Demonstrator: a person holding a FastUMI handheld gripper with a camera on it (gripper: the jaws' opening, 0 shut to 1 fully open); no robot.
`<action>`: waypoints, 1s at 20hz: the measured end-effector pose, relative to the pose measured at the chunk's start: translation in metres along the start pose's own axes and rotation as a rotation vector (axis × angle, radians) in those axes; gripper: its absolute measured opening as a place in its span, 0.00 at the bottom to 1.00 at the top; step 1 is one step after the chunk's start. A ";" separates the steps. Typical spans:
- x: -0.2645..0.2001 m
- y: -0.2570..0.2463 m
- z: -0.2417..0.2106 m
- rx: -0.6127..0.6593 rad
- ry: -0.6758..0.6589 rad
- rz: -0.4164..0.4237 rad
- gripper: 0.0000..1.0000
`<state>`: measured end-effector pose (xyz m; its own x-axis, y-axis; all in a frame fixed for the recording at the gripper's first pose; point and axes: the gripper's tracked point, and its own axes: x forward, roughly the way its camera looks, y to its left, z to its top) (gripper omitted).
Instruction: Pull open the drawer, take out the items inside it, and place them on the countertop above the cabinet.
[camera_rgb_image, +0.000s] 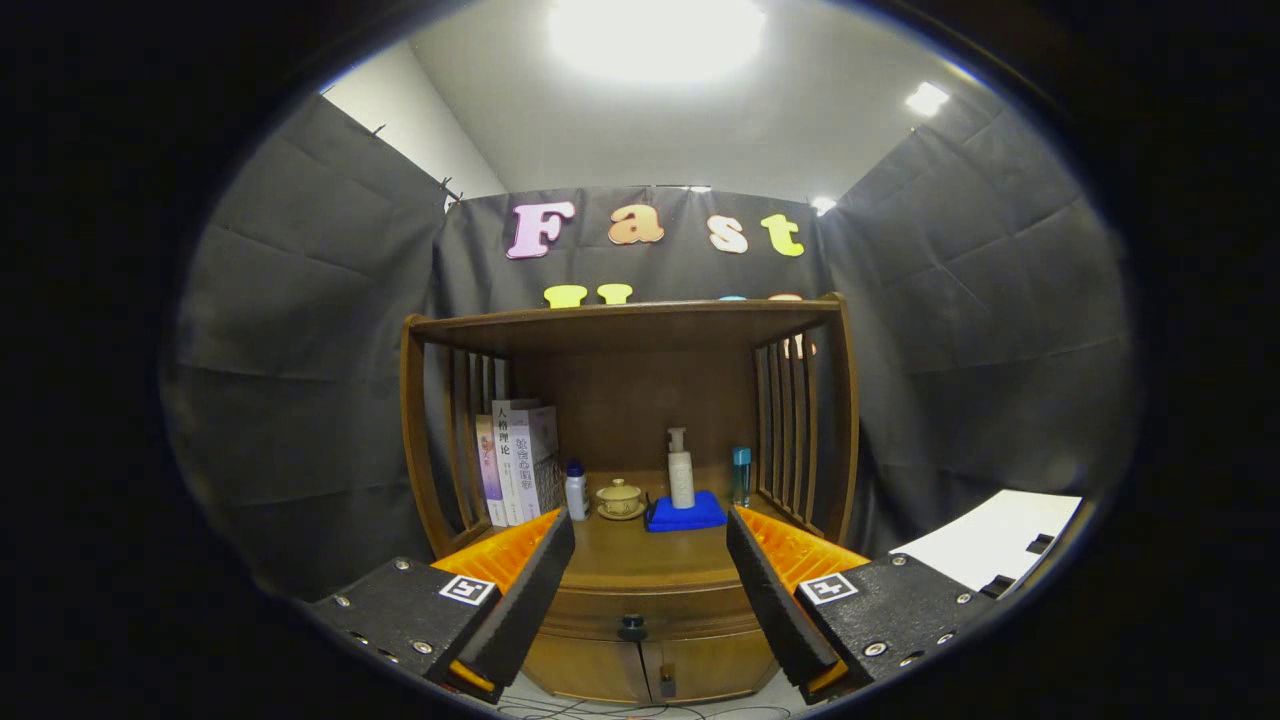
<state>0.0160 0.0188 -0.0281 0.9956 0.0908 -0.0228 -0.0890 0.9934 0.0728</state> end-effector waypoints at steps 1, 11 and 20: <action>0.000 0.001 -0.001 0.002 0.001 0.004 0.95; 0.022 0.021 -0.041 -0.020 0.009 0.064 0.94; 0.073 0.016 -0.162 -0.028 0.073 0.018 0.94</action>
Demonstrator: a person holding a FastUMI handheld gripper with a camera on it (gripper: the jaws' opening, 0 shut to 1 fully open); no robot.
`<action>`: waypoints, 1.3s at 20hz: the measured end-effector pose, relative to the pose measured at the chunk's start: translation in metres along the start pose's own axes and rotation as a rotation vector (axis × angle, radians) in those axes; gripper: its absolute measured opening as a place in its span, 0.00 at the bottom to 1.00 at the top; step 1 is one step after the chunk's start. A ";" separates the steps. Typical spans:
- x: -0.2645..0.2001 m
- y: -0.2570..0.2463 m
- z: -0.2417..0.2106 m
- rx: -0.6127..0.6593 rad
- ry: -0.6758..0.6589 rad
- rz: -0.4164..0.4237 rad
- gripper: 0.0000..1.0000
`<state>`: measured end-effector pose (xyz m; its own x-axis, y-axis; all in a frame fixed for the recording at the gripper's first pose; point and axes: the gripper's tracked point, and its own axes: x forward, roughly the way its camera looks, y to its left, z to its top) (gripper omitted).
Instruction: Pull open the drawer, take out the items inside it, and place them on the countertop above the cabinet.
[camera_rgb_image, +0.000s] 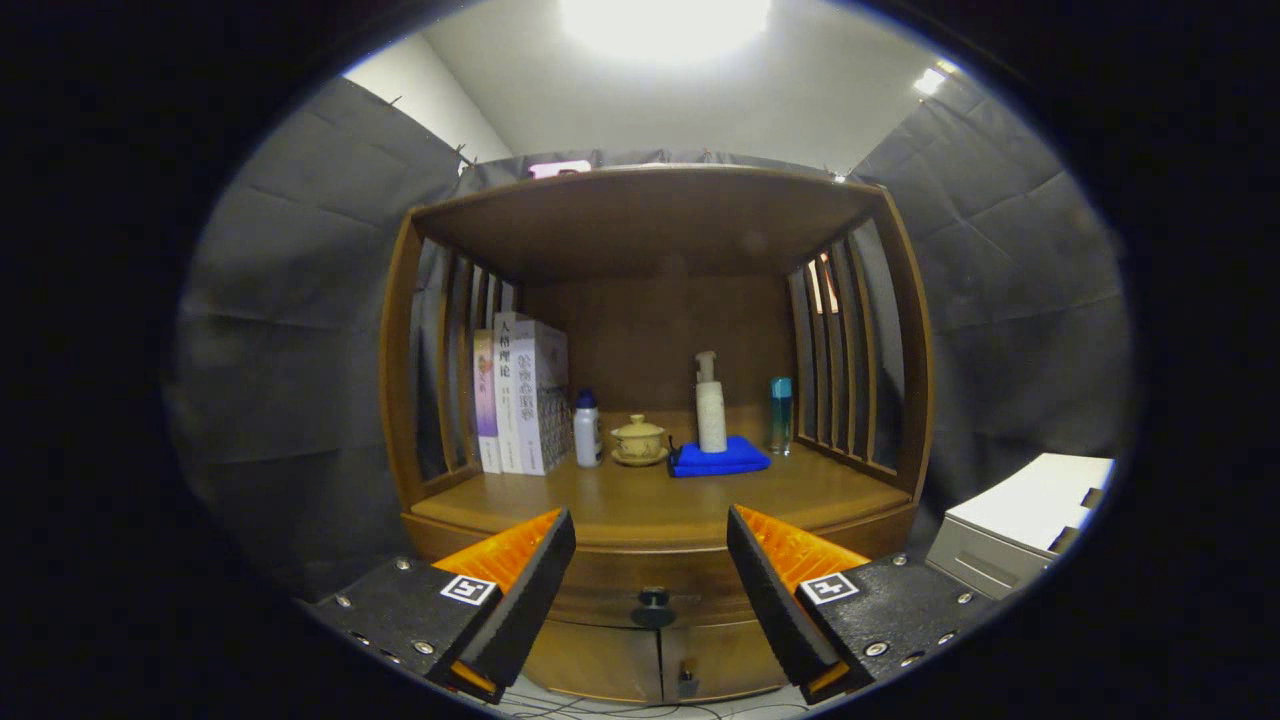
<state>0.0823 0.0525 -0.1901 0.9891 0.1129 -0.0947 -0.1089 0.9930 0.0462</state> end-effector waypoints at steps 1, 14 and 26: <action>0.005 0.001 -0.014 -0.005 0.014 -0.006 0.95; 0.061 0.012 -0.136 -0.027 0.157 0.008 0.80; 0.067 0.008 -0.154 0.023 0.169 0.036 0.37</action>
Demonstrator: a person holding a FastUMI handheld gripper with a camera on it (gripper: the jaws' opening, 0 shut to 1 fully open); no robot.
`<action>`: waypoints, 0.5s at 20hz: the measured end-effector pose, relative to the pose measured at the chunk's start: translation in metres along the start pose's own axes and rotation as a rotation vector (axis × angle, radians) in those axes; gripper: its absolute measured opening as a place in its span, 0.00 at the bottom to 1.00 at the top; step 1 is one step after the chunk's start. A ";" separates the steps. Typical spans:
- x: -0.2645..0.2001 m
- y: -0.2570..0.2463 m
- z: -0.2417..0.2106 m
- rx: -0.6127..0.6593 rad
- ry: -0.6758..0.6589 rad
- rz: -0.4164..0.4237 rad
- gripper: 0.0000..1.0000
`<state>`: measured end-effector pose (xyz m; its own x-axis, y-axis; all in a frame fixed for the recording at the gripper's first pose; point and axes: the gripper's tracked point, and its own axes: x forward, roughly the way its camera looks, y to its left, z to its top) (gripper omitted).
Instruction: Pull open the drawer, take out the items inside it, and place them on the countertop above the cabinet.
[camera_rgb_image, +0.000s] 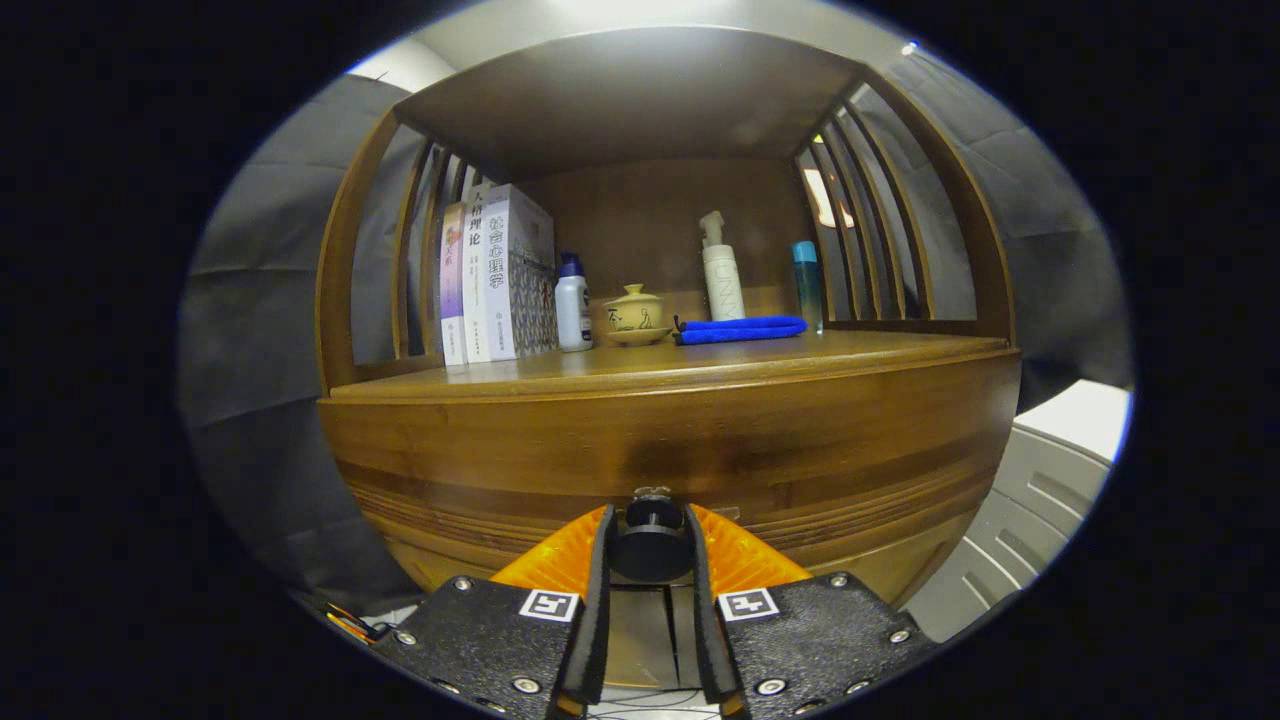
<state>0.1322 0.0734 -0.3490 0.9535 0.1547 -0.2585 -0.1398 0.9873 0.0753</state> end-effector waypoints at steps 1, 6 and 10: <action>0.001 0.000 0.000 -0.008 -0.004 -0.015 0.34; -0.007 0.000 -0.004 0.024 0.024 -0.014 0.32; -0.033 0.001 -0.009 0.024 0.031 -0.031 0.32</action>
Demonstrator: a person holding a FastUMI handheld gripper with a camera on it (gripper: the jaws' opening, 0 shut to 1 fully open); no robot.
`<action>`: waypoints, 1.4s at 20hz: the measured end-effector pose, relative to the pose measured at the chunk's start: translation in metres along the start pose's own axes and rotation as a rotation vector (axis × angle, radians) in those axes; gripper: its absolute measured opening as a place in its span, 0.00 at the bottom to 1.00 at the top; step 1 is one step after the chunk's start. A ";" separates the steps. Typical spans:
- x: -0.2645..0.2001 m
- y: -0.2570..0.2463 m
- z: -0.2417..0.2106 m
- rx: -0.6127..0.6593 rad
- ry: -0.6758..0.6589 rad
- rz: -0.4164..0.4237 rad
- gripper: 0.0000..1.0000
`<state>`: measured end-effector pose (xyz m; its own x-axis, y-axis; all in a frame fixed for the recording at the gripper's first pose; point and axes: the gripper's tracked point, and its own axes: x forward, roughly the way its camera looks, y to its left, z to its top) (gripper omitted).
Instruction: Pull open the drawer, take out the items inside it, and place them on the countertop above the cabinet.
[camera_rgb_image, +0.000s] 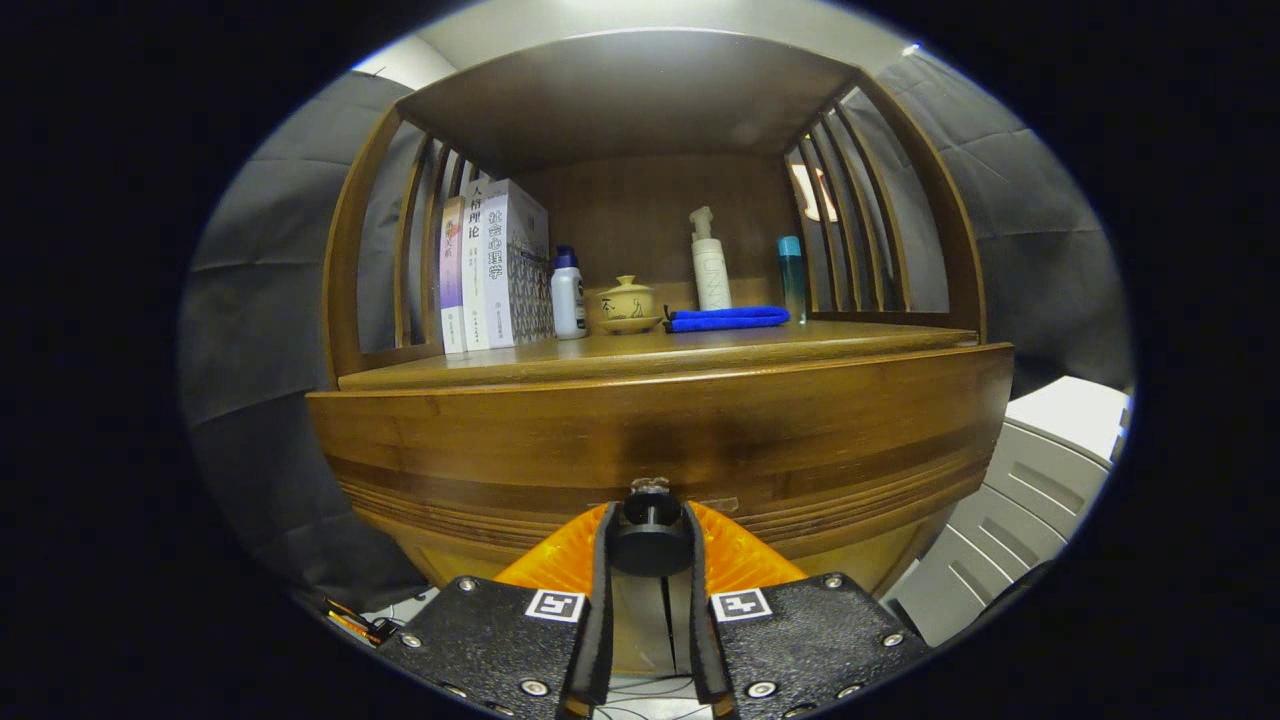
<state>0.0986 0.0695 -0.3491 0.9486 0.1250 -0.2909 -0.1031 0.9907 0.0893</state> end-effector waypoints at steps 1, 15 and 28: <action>-0.006 0.001 -0.001 -0.003 0.006 0.000 0.32; -0.100 0.002 -0.024 -0.007 0.051 0.017 0.32; -0.159 0.013 -0.042 -0.015 0.107 0.053 0.32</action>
<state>-0.0665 0.0650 -0.3412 0.9043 0.1813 -0.3866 -0.1574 0.9831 0.0931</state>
